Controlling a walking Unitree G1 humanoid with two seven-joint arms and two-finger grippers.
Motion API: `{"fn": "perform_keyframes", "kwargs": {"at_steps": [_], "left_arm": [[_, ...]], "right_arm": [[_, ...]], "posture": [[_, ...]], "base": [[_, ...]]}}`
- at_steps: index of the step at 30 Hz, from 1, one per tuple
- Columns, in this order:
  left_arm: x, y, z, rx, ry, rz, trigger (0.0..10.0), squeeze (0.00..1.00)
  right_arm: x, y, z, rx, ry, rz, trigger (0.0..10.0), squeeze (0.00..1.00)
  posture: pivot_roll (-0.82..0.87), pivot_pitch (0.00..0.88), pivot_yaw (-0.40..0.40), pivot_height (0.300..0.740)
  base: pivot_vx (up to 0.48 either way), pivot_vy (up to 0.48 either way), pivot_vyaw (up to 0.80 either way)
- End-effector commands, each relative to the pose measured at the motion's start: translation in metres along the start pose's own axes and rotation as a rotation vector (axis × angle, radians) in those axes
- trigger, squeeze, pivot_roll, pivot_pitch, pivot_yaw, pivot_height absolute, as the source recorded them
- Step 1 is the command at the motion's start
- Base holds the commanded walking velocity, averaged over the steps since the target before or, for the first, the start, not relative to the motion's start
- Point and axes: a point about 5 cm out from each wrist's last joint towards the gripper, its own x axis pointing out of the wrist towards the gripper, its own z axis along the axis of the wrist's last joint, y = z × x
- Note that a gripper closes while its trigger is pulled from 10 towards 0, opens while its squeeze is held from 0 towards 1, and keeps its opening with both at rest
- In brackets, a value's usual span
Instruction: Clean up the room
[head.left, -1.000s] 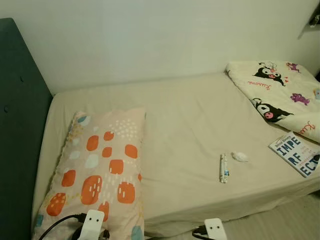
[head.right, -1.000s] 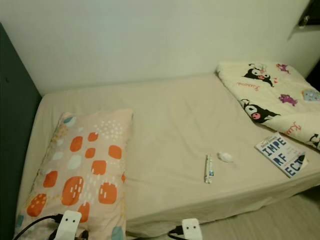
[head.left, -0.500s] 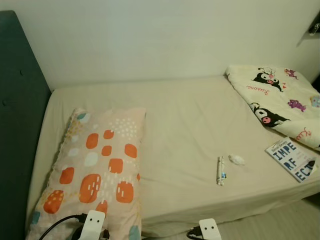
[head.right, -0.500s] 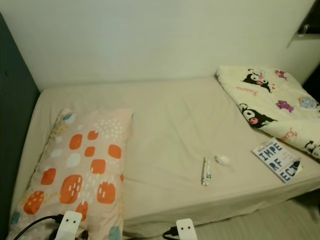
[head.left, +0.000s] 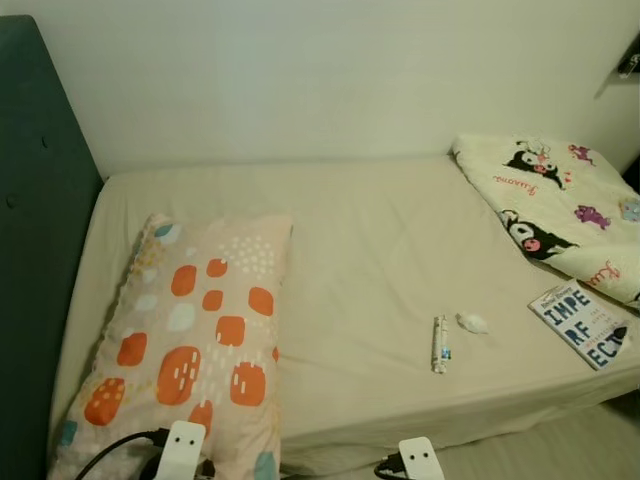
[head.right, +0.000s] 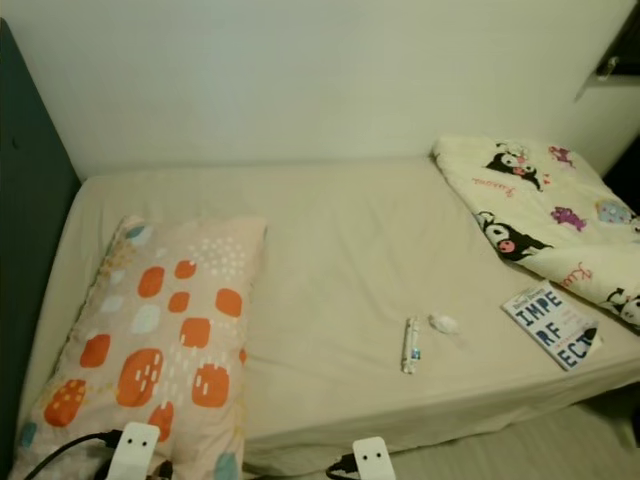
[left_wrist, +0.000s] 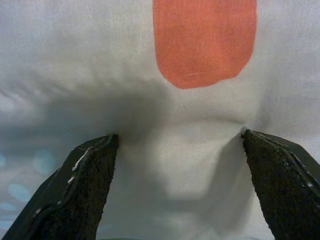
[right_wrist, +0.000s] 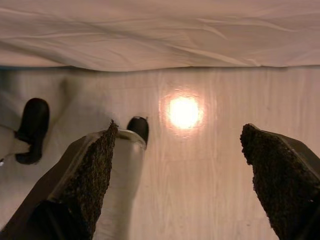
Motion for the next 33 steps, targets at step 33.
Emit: {"fn": "perform_keyframes", "kwargs": {"at_steps": [33], "left_arm": [[-0.003, 0.016, -0.005, -0.066, -0.055, 0.02, 10.0, 0.0]], "right_arm": [[-0.001, 0.003, -0.004, 0.007, 0.008, -0.006, 10.0, 0.0]], "posture": [[0.07, 0.0, 0.033, 0.74]], "base": [[0.0, 0.0, 0.0]]}}
